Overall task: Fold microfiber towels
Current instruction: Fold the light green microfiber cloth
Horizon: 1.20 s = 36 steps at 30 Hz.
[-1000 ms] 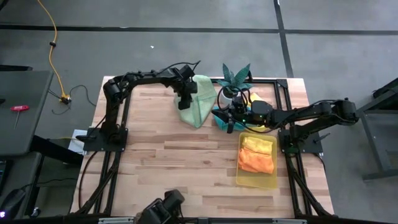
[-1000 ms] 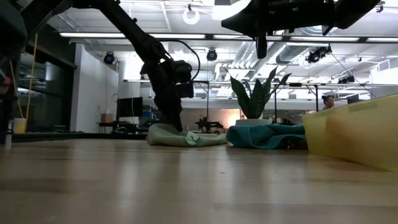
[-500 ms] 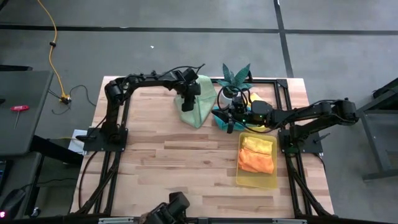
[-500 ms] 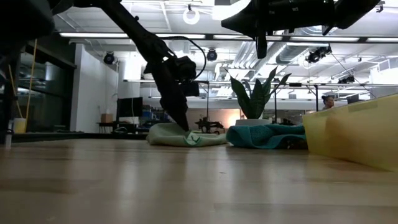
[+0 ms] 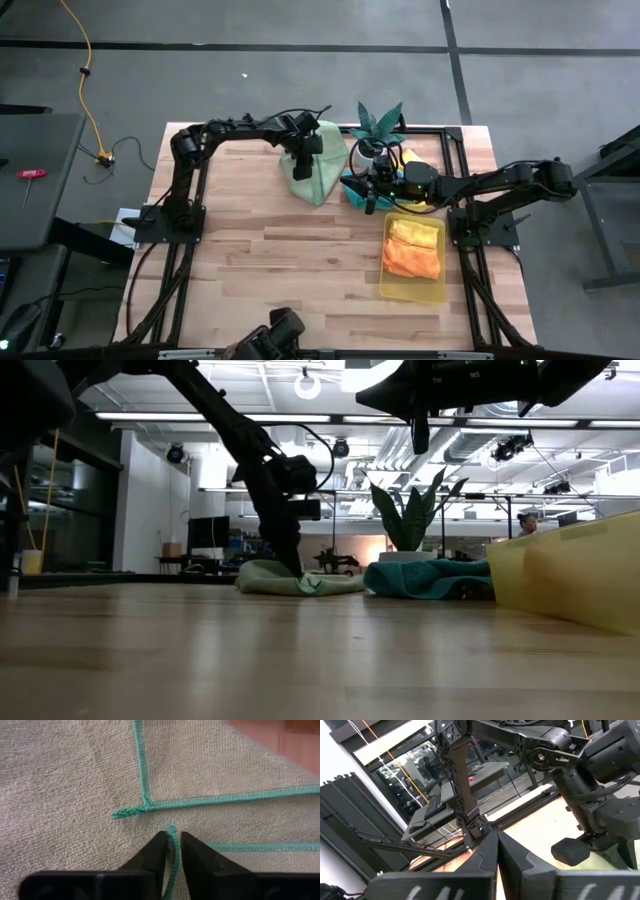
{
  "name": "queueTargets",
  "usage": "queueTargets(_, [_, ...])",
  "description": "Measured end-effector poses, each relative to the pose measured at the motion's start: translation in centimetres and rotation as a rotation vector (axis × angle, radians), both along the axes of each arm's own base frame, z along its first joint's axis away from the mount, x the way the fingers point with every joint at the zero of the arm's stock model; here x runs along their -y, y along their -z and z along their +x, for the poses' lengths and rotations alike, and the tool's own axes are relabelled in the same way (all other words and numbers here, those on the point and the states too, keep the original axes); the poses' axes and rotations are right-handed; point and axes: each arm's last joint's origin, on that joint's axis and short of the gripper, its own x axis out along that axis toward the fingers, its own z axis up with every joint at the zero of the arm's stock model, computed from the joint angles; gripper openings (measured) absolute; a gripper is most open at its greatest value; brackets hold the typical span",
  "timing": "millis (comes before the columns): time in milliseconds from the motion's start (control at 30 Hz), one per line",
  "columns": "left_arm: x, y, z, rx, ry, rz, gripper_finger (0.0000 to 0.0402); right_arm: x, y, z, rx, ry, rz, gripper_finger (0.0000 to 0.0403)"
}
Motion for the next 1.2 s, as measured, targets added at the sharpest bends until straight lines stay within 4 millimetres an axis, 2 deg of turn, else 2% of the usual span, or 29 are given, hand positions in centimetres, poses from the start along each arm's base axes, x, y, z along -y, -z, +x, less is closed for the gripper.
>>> queueTargets(100, [0.0,-0.1,0.0,-0.001,-0.023,-0.008,0.0008,0.0,0.0,0.0,0.0,0.0,0.0,0.0])
queueTargets(233, [0.3,-0.8,-0.4,-0.006,-0.072,-0.038,0.0004,0.0,0.0,0.0,0.0,-0.002,-0.001,0.0])
queueTargets(467, [2.6,-4.4,-1.6,0.011,-0.092,-0.201,0.0001,0.0,0.0,0.0,0.0,-0.005,-0.002,0.0])
queueTargets(567, [4.9,-6.0,-1.8,0.058,-0.056,-0.227,0.0001,0.0,0.0,0.0,-0.001,-0.005,-0.007,0.0])
queueTargets(667, [7.8,-6.4,-2.2,0.094,-0.035,-0.231,0.0001,0.0,0.1,0.0,-0.009,-0.004,-0.009,0.0])
queueTargets(833, [13.0,-5.1,-3.4,0.157,-0.026,-0.256,0.0,0.0,0.4,0.0,-0.039,-0.003,0.001,0.0])
queueTargets(1000, [17.2,-3.5,-4.9,0.22,-0.069,-0.324,0.0,0.1,1.4,-0.1,-0.136,0.003,0.067,0.0])
queueTargets(1200, [21.7,-3.7,-6.9,0.2,0.015,-0.366,0.0,0.6,2.0,-0.1,-0.174,0.036,0.125,0.0])
